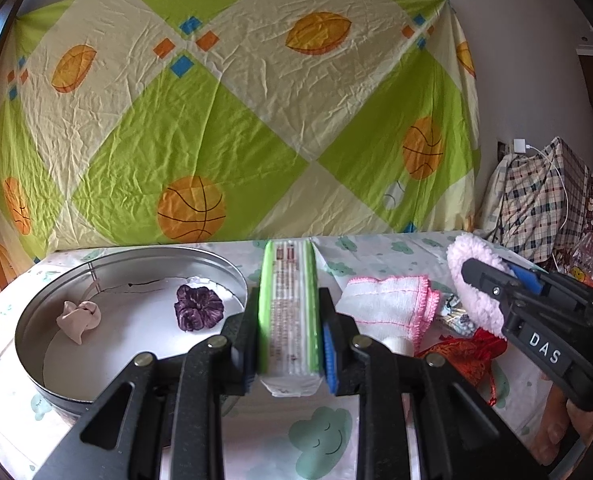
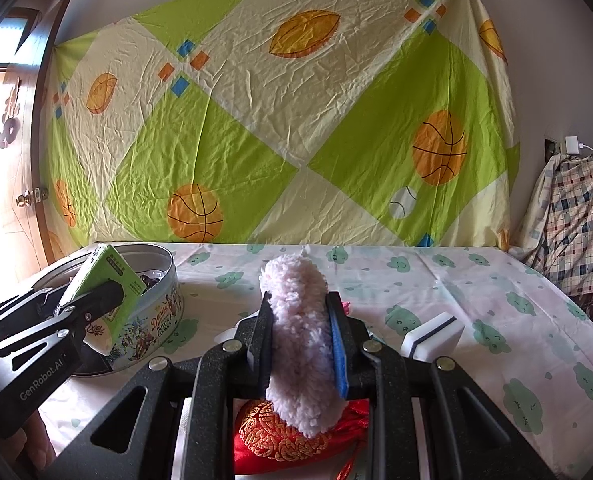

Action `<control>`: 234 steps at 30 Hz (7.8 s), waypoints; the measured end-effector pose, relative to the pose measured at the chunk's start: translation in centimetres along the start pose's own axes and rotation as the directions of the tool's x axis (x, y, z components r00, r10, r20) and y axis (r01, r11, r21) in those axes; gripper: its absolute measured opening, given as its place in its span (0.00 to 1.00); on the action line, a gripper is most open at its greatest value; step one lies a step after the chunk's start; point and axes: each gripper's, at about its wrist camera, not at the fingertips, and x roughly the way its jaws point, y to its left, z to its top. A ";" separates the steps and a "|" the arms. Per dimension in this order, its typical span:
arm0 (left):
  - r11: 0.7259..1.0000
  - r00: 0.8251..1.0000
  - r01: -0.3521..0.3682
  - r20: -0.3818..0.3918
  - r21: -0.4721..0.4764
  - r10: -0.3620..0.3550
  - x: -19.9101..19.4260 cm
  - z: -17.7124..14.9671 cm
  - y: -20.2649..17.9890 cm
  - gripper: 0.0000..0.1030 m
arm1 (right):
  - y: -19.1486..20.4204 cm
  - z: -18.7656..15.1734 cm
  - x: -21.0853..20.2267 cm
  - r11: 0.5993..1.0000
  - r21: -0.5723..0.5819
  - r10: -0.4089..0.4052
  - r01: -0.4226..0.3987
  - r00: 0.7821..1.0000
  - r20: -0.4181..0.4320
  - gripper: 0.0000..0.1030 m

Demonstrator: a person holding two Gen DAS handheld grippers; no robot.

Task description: Organize soft objects

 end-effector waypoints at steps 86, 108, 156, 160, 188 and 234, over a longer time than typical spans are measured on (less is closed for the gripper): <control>0.965 0.975 -0.220 -0.019 -0.142 0.219 -1.4 -0.8 12.4 0.23 | 12.7 0.1 2.6 0.957 -0.153 0.241 -0.247 0.969 -0.059 0.26; 0.955 0.967 -0.253 -0.058 -0.156 0.247 -1.5 -1.1 15.1 0.23 | 15.5 0.1 3.2 0.940 -0.185 0.277 -0.286 0.958 -0.077 0.26; 0.980 0.948 -0.147 -0.303 -0.137 0.099 4.4 0.8 19.8 0.23 | 18.1 3.6 6.9 0.904 -0.232 0.331 -0.359 0.931 -0.153 0.26; 0.984 0.936 -0.132 -0.342 -0.121 0.084 5.9 1.9 20.2 0.23 | 18.3 4.7 9.7 0.904 -0.207 0.332 -0.374 0.919 -0.211 0.26; 0.989 0.896 -0.147 -0.424 -0.003 0.132 10.0 5.0 19.9 0.70 | 16.1 5.5 16.9 0.943 -0.031 0.303 -0.332 0.892 -0.334 0.64; 0.944 0.854 0.301 -0.479 0.133 -0.205 7.2 -2.5 -5.8 0.48 | -6.2 -3.0 0.5 0.976 0.213 0.087 -0.038 0.970 -0.227 0.75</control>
